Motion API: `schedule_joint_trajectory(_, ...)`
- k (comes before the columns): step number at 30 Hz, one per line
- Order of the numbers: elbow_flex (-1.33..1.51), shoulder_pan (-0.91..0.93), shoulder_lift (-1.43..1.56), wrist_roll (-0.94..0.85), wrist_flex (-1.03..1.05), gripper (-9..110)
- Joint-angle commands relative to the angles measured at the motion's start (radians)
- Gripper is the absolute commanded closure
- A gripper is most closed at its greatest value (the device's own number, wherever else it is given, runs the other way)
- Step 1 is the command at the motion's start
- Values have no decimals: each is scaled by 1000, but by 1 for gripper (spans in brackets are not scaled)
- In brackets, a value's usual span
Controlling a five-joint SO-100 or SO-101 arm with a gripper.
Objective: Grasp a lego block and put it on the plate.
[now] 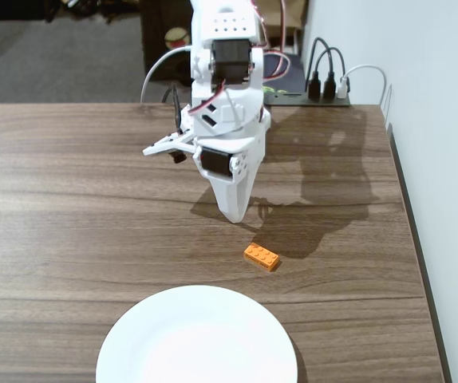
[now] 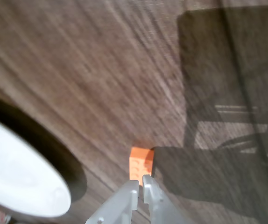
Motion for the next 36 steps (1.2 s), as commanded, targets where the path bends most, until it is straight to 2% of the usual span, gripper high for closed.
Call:
schedule_joint_trajectory(1, -66, -3, -52, 41, 5, 101)
schedule_joint_trajectory(8, -126, -37, -156, 156, -9, 101)
schedule_joint_trajectory(22, -230, -97, -282, 235, -11, 100)
schedule_joint_trajectory(27, -239, -95, -307, 241, -11, 95)
schedule_joint_trajectory(29, -244, -95, -316, 253, -12, 88)
schedule_joint_trajectory(36, -258, -107, -330, 270, -21, 84)
